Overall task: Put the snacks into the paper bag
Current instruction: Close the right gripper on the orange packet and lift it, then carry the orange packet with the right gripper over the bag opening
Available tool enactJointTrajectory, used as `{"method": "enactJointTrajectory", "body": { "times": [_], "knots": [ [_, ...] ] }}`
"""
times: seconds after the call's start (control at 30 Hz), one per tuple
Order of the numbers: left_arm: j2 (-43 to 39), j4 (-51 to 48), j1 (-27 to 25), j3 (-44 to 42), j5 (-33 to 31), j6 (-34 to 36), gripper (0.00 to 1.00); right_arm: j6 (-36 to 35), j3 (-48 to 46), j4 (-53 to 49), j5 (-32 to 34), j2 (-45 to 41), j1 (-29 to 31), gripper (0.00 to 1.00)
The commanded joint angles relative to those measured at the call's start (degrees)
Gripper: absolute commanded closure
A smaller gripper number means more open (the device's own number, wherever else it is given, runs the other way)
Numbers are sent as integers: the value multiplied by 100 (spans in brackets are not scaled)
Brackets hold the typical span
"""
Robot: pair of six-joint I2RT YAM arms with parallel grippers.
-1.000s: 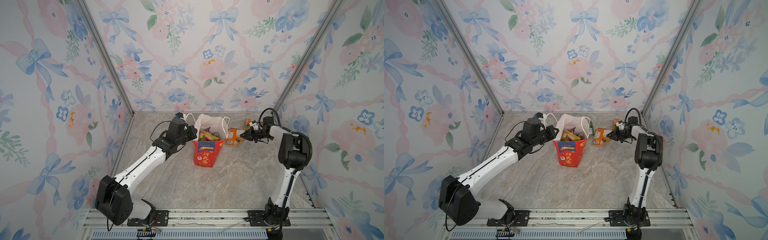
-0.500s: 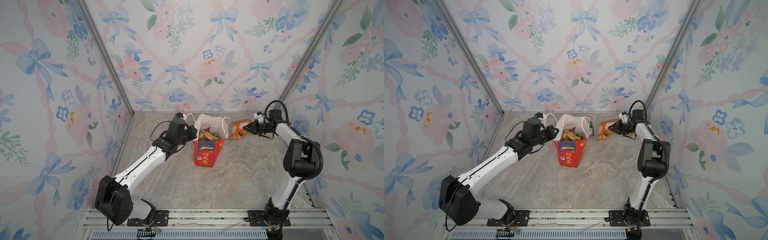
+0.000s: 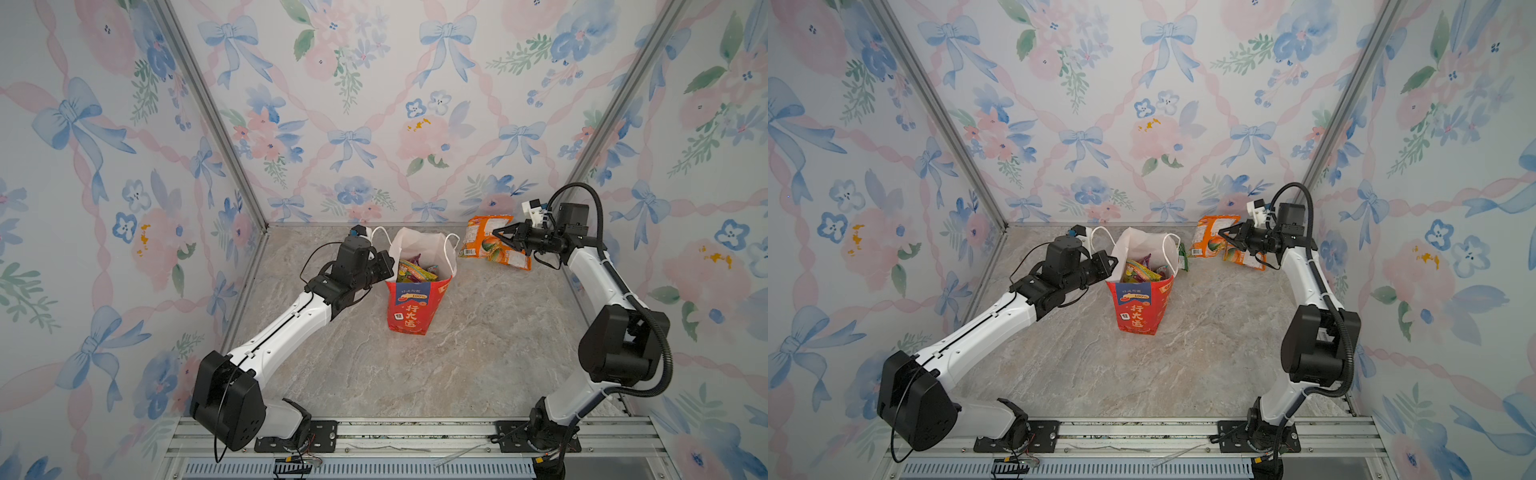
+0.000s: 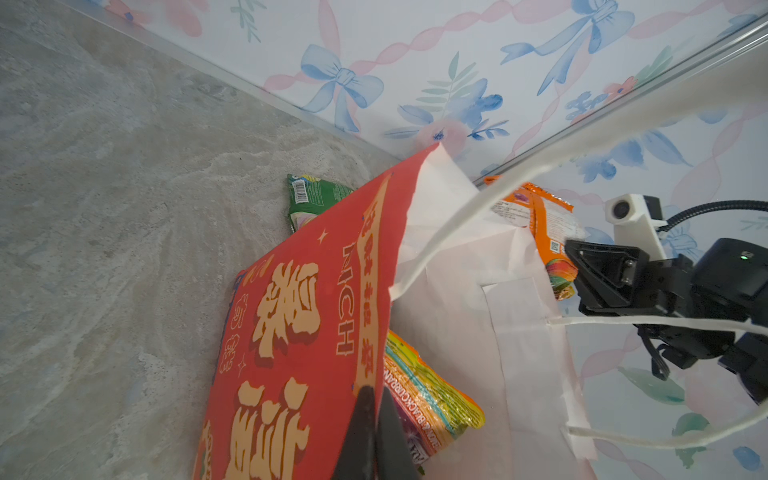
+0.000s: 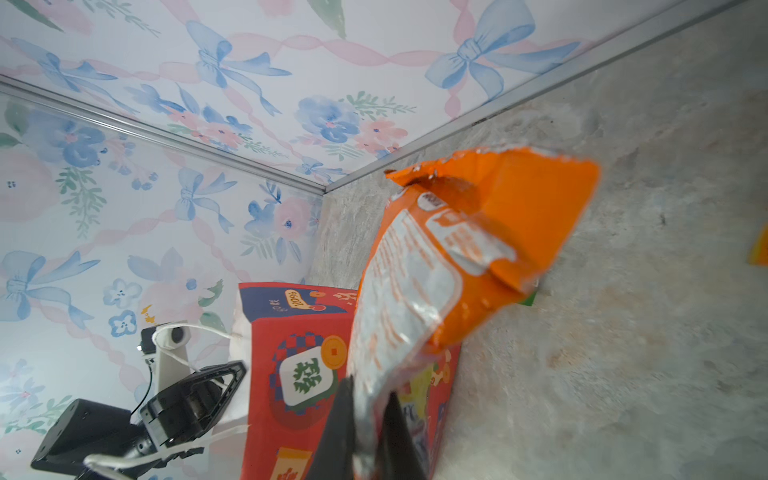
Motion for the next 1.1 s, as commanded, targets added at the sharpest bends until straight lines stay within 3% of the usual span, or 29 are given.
{"method": "enactJointTrajectory", "body": {
  "times": [0.0,0.1,0.37,0.63,1.07],
  "knots": [
    [-81,-3,28,1,134,4,100,-134,507,-297,-201,-486,238,100],
    [-60,-4,22,27,161,-15,100,-485,1039,-931,103,-690,474,100],
    [-43,7,5,75,203,-14,100,-418,1882,-1217,497,-1274,880,100],
    [-16,15,-11,118,227,-13,100,-915,2918,-2060,1423,-1512,1946,100],
    [-34,33,-48,101,213,-13,100,-1200,3218,-2591,2644,-1176,3432,100]
  ]
}}
